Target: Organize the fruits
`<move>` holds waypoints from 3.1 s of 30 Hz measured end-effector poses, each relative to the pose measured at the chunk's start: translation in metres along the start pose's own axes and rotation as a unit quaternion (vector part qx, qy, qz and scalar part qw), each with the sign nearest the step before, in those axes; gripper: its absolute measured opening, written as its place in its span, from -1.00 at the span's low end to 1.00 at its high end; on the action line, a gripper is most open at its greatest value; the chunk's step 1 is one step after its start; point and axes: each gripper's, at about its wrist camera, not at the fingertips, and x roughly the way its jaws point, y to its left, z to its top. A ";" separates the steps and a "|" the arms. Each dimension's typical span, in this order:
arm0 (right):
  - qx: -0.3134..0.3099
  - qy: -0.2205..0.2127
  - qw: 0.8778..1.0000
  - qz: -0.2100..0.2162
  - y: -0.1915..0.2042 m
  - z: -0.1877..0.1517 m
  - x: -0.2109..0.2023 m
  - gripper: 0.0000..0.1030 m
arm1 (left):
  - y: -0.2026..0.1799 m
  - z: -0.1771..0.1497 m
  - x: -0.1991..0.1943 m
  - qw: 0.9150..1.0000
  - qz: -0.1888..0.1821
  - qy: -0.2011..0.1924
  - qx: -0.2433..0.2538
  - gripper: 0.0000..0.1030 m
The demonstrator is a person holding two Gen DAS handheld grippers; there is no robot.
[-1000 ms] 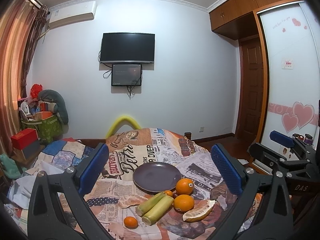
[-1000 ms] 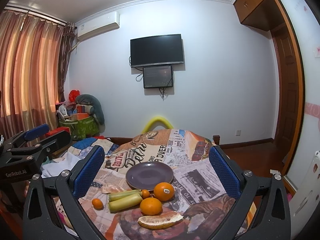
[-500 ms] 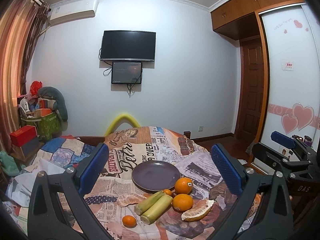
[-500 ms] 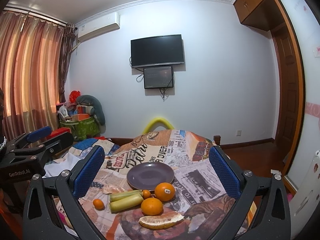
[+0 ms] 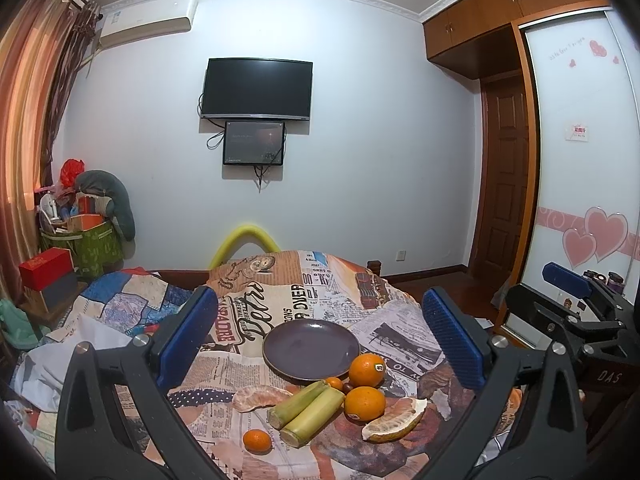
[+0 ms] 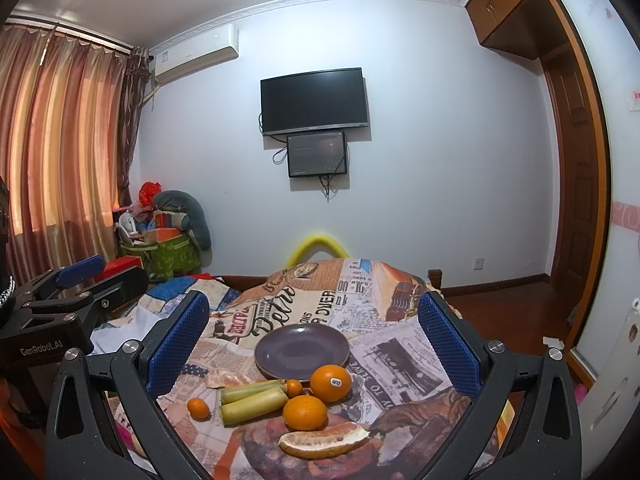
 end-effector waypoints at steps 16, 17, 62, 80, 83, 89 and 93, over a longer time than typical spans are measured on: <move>0.002 0.006 1.000 0.000 -0.002 -0.001 0.003 1.00 | 0.002 0.001 0.002 1.000 0.001 -0.003 0.002 1.00; 0.000 0.007 1.000 -0.002 -0.002 -0.001 0.005 1.00 | 0.002 0.001 0.002 1.000 0.002 -0.003 0.003 1.00; 0.005 0.383 0.924 -0.017 -0.006 -0.161 0.160 1.00 | 0.095 -0.181 0.148 0.937 0.021 0.345 -0.047 0.30; 0.033 0.385 0.922 -0.034 -0.066 -0.161 0.133 1.00 | 0.081 -0.188 0.159 0.932 -0.017 0.359 -0.047 -0.27; 0.036 0.381 0.922 -0.057 -0.076 -0.159 0.132 1.00 | 0.082 -0.187 0.159 0.932 -0.018 0.358 -0.047 -0.28; 0.054 0.364 0.928 -0.050 -0.084 -0.144 0.140 0.94 | 0.087 -0.176 0.156 0.938 -0.010 0.344 -0.051 -0.28; 0.048 0.357 0.931 -0.053 -0.082 -0.144 0.158 0.88 | 0.088 -0.166 0.155 0.943 -0.006 0.329 -0.050 -0.28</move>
